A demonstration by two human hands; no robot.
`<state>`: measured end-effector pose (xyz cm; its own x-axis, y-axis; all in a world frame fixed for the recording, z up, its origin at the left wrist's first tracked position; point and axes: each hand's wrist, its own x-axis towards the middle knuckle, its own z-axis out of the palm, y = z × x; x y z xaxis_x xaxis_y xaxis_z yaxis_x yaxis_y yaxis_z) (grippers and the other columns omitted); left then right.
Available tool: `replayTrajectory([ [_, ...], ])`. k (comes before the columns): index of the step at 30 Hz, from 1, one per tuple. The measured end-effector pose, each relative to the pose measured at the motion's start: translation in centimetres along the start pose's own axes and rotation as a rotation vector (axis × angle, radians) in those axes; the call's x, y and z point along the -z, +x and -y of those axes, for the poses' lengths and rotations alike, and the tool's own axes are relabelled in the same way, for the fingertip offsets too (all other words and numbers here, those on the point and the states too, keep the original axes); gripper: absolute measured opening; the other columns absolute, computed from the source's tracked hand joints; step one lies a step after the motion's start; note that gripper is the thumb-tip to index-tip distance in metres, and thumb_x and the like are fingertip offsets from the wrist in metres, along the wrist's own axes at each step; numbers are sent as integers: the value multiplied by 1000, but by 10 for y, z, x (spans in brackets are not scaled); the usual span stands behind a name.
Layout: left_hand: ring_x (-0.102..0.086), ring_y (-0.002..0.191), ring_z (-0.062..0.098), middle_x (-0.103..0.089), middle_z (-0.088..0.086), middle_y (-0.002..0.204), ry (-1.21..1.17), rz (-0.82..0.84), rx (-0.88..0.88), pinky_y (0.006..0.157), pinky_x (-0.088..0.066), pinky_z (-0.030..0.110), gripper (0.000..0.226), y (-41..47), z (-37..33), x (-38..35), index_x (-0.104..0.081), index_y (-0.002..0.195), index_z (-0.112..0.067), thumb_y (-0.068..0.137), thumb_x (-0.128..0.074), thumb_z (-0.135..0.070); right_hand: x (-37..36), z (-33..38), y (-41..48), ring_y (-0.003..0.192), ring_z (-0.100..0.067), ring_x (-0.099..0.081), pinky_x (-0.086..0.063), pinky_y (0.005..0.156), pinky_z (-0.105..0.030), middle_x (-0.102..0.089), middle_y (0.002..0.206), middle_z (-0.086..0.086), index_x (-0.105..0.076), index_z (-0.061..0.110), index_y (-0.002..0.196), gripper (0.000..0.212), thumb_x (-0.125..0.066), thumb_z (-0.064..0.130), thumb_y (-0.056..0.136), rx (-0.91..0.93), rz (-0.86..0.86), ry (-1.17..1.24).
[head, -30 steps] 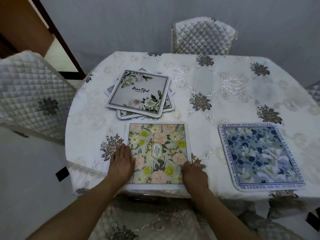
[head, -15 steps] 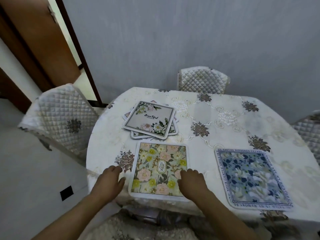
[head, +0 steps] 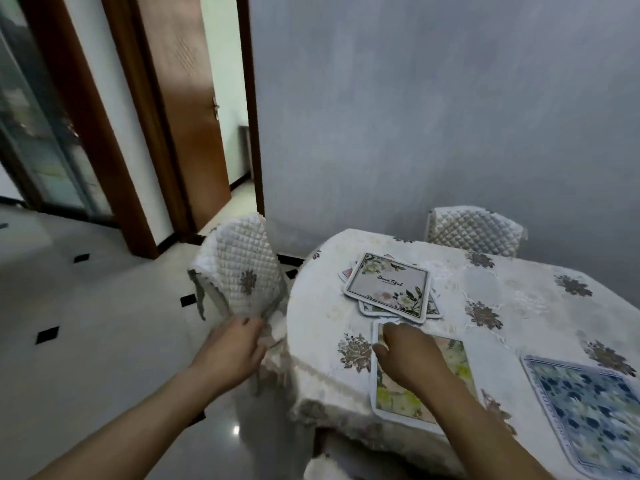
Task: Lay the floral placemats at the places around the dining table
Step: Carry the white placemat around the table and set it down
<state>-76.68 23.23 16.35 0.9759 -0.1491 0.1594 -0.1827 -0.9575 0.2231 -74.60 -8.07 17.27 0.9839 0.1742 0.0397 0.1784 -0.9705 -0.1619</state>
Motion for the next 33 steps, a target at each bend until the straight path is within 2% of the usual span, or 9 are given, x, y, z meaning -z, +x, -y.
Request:
replayTrajectory([
  [3, -56, 97, 27, -60, 6, 100, 65, -19, 36, 76, -43, 35, 23, -17, 48, 30, -54, 102, -22, 87, -48, -38, 4, 59, 10, 82, -28, -60, -49, 67, -35, -61, 84, -5, -52, 19, 85, 27, -51, 46, 89, 45, -38, -25],
  [5, -55, 97, 26, -60, 5, 100, 85, -31, 61, 76, -40, 36, 23, -25, 77, 43, -53, 101, -23, 87, -49, -40, 2, 94, 18, 85, -30, -60, -46, 68, -35, -62, 89, -7, -53, 18, 88, 27, -52, 45, 88, 66, -47, -36],
  [7, -54, 99, 26, -59, 4, 103, 110, -23, 83, 80, -41, 37, 27, -30, 104, 49, -53, 105, -23, 86, -49, -42, -3, 125, 28, 87, -30, -60, -43, 67, -35, -63, 92, -7, -54, 17, 91, 28, -51, 45, 88, 80, -44, -42],
  [12, -53, 103, 26, -58, 4, 110, 127, -19, 124, 86, -42, 39, 34, -17, 157, 48, -53, 113, -22, 87, -47, -44, -22, 178, 63, 97, -29, -59, -46, 78, -36, -62, 102, -5, -56, 19, 103, 32, -49, 46, 89, 90, -10, -49],
  [19, -52, 105, 24, -58, 2, 111, 117, 32, 87, 93, -42, 40, 33, 51, 213, 35, -53, 115, -24, 90, -44, -44, -58, 208, 151, 91, -27, -59, -45, 75, -36, -62, 95, -2, -55, 23, 96, 28, -49, 48, 87, 83, -6, -20],
  [24, -53, 103, 24, -58, 3, 109, 106, 51, 63, 88, -41, 39, 31, 132, 251, 29, -53, 113, -22, 90, -46, -42, -73, 224, 238, 87, -27, -58, -40, 70, -35, -58, 87, -3, -50, 22, 87, 26, -51, 47, 87, 64, 18, 11],
  [28, -53, 99, 25, -57, 3, 105, 55, 66, 29, 83, -40, 37, 32, 192, 272, 18, -54, 112, -22, 91, -46, -44, -77, 228, 290, 89, -28, -58, -39, 70, -35, -60, 92, -4, -49, 21, 88, 26, -51, 48, 87, 1, 33, -13],
  [33, -53, 97, 24, -58, 3, 104, -22, 108, -108, 77, -37, 35, 30, 268, 298, -5, -53, 111, -23, 91, -47, -44, -80, 219, 336, 94, -29, -59, -40, 74, -35, -62, 99, -6, -55, 19, 99, 29, -50, 46, 89, -158, 48, -71],
])
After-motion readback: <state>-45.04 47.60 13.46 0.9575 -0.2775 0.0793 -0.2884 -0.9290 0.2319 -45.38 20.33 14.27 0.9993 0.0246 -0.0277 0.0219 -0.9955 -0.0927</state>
